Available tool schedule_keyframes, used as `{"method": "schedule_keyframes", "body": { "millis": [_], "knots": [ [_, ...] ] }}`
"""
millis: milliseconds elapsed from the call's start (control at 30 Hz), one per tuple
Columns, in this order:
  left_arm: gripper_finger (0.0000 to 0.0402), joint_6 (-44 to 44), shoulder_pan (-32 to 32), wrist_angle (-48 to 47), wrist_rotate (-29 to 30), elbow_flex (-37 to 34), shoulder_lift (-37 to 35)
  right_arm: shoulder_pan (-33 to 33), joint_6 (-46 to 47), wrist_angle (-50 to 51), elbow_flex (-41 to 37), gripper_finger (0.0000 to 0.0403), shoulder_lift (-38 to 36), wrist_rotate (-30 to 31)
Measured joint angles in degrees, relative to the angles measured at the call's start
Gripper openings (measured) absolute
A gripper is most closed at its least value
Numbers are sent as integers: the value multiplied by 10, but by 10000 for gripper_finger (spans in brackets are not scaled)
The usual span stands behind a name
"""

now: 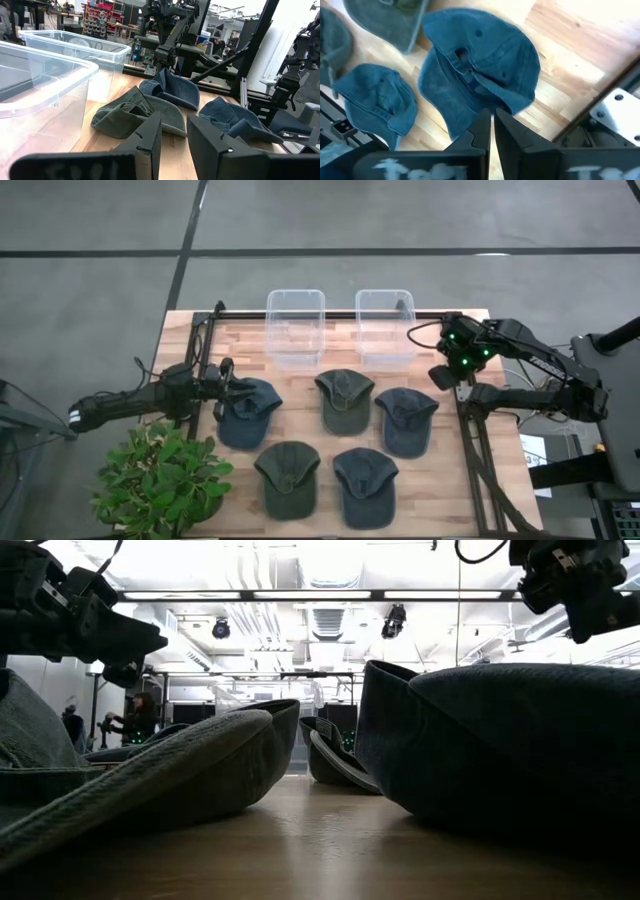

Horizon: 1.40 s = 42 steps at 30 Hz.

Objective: Pick & Place hat
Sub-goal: Put the top right blue cap into the left transparent bin

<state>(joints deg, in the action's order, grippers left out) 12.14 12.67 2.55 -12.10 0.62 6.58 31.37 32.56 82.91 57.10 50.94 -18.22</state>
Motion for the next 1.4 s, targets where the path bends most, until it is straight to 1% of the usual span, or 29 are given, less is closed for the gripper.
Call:
{"method": "schedule_keyframes", "body": {
  "millis": [133,467,633,800,967,1033,1233,1400],
  "knots": [
    [85,0,0,0,0,0,0,0,-9,10,0,50,2,2],
    [85,-8,0,0,0,0,0,0,-6,10,0,142,1,3],
    [85,-10,0,0,0,0,0,-4,70,9,0,161,-2,2],
    [85,-11,0,0,0,0,0,-35,90,5,0,164,-14,1],
    [85,-11,0,0,0,0,0,-99,169,-21,0,157,-18,3],
    [85,-11,0,0,0,0,0,-133,219,-31,0,154,-14,15],
    [85,-11,0,0,0,0,0,-254,345,-32,0,148,12,42],
    [85,-11,0,0,0,0,0,-363,450,-32,-3,151,44,71]
  ]
}}
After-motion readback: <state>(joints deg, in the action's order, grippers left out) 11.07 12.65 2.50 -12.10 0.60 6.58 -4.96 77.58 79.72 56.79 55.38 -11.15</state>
